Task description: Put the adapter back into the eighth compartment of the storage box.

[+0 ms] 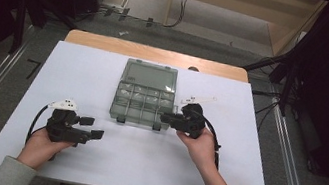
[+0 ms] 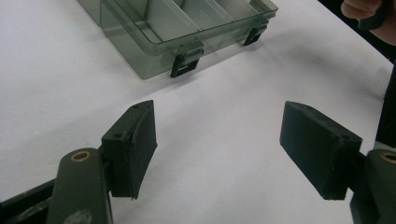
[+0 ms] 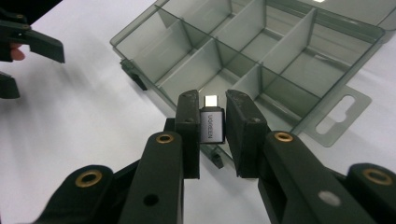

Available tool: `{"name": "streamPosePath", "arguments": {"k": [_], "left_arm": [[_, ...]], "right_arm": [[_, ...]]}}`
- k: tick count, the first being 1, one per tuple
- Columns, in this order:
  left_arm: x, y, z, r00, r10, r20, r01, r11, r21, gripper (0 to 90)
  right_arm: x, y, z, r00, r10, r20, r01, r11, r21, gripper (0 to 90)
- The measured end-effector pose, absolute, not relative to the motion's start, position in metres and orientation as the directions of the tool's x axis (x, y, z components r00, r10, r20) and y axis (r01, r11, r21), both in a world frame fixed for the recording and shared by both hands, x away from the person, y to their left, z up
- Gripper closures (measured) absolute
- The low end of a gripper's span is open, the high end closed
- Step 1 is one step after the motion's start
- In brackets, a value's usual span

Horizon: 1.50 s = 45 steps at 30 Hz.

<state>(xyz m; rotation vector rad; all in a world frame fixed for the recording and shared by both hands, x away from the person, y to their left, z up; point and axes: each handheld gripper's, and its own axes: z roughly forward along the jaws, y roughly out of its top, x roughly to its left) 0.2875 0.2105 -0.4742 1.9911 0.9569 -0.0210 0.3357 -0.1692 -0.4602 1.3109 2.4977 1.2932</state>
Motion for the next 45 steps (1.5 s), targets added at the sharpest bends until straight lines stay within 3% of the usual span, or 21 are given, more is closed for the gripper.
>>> {"name": "streamPosePath", "arguments": {"k": [33,45], "left_arm": [[0.289,0.209,-0.477,0.702,0.614,-0.361,0.632,-0.303,0.713,27.3],[0.289,0.209,-0.475,0.703,0.617,-0.355,0.628,-0.302,0.717,27.4]], "right_arm": [[0.355,-0.166,-0.481,-0.573,0.758,0.312,0.702,0.257,0.664,72.7],[0.35,-0.171,-0.475,-0.582,0.746,0.323,0.684,0.235,0.69,55.6]]}}
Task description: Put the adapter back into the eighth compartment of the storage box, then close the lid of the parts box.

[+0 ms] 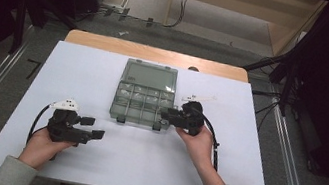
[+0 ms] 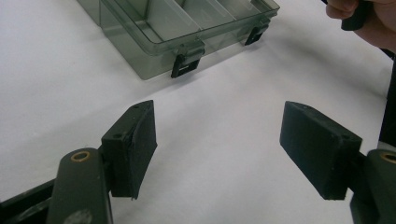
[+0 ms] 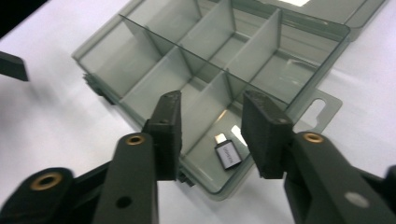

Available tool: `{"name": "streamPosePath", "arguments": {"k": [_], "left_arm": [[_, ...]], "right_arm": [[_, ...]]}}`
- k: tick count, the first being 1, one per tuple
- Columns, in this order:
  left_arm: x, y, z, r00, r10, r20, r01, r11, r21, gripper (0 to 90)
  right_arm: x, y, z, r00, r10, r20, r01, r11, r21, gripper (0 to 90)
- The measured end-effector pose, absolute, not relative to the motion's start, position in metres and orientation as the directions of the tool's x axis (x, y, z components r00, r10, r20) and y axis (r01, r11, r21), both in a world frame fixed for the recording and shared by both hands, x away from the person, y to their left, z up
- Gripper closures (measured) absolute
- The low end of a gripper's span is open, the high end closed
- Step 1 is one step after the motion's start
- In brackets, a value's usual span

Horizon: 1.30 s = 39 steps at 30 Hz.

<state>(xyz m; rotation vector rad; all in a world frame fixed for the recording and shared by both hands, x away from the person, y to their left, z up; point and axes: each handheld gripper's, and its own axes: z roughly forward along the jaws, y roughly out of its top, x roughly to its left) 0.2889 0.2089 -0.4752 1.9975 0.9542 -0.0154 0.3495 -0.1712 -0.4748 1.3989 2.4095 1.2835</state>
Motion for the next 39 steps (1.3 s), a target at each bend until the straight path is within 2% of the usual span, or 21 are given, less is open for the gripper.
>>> {"name": "streamPosePath", "arguments": {"k": [3,8,15,39], "left_arm": [[0.29,0.209,-0.475,0.699,0.621,-0.355,0.629,-0.296,0.719,27.4],[0.294,0.206,-0.473,0.699,0.625,-0.348,0.624,-0.295,0.724,27.4],[0.3,0.201,-0.47,0.703,0.63,-0.331,0.614,-0.302,0.729,27.3],[0.331,0.185,-0.468,0.657,0.669,-0.347,0.639,-0.25,0.728,27.0]], "right_arm": [[0.344,-0.172,-0.471,-0.588,0.734,0.34,0.684,0.226,0.694,53.9],[0.334,-0.172,-0.468,-0.616,0.716,0.328,0.659,0.24,0.713,44.6],[0.327,-0.177,-0.469,-0.618,0.711,0.336,0.652,0.224,0.725,37.8],[0.314,-0.201,-0.479,-0.558,0.755,0.345,0.682,0.18,0.708,33.8]]}}
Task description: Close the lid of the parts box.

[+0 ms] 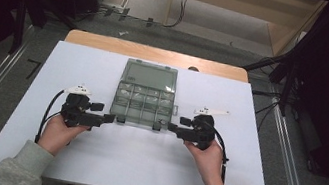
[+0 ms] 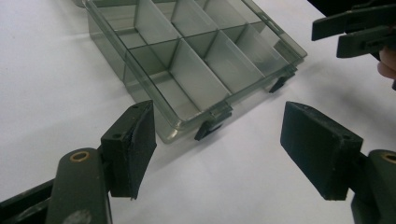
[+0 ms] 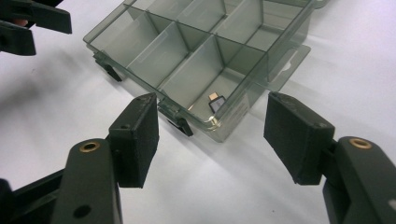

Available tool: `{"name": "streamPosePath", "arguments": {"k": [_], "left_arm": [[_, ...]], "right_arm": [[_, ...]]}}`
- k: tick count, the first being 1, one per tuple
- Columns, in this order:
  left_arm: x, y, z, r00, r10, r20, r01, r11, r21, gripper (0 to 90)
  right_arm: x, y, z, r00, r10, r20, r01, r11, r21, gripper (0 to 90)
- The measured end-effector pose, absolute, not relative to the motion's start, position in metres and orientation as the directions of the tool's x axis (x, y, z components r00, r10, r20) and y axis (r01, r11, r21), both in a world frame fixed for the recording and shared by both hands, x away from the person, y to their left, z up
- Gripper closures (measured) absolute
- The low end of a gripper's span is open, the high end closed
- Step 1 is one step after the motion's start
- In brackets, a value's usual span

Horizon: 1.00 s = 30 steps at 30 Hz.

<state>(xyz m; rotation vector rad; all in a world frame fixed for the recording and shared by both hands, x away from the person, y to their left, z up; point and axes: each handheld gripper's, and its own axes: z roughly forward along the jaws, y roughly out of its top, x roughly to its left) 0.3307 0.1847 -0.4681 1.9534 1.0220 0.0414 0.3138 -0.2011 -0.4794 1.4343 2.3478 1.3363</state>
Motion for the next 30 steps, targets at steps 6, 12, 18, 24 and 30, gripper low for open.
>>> {"name": "streamPosePath", "arguments": {"k": [6,12,18,24,30], "left_arm": [[0.34,0.18,-0.466,0.649,0.682,-0.337,0.632,-0.237,0.738,27.0],[0.352,0.175,-0.466,0.638,0.704,-0.312,0.624,-0.236,0.745,27.0],[0.36,0.173,-0.467,0.633,0.712,-0.304,0.626,-0.239,0.742,27.0],[0.372,0.166,-0.465,0.632,0.719,-0.288,0.625,-0.253,0.738,27.0],[0.382,0.16,-0.464,0.636,0.716,-0.289,0.623,-0.255,0.74,27.0]], "right_arm": [[0.314,-0.205,-0.48,-0.547,0.764,0.343,0.682,0.169,0.711,33.3],[0.318,-0.207,-0.481,-0.537,0.771,0.342,0.68,0.156,0.716,31.8],[0.323,-0.207,-0.483,-0.529,0.77,0.356,0.688,0.143,0.711,30.9],[0.331,-0.204,-0.481,-0.528,0.771,0.356,0.686,0.14,0.714,30.5],[0.339,-0.199,-0.476,-0.53,0.774,0.347,0.686,0.15,0.712,30.5]]}}
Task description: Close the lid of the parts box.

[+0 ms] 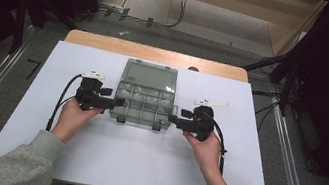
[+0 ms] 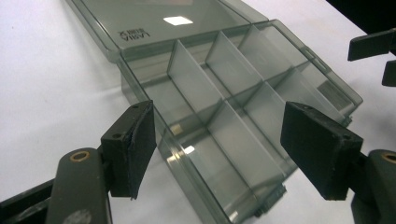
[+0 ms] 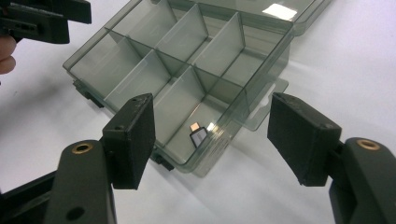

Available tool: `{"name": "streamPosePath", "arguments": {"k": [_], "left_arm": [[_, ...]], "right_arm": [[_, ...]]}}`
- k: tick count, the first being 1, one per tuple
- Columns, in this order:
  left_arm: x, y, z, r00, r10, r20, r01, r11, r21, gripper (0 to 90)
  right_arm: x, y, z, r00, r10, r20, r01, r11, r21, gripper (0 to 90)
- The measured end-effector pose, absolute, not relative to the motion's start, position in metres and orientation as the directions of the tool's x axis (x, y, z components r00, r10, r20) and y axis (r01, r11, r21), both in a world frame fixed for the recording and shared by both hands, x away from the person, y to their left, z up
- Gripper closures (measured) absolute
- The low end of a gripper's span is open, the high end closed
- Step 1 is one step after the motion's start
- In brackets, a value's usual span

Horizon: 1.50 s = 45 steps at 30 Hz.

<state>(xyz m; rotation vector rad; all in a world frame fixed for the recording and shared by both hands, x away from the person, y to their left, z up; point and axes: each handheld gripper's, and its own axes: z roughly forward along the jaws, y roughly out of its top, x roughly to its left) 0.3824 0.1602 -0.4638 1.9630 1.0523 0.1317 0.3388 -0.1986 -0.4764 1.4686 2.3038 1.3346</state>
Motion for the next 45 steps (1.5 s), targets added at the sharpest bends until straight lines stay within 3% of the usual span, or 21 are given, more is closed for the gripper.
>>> {"name": "streamPosePath", "arguments": {"k": [45], "left_arm": [[0.455,0.138,-0.461,0.599,0.768,-0.226,0.612,-0.257,0.748,27.1]], "right_arm": [[0.415,-0.183,-0.464,-0.488,0.803,0.343,0.701,0.126,0.702,29.0]]}}
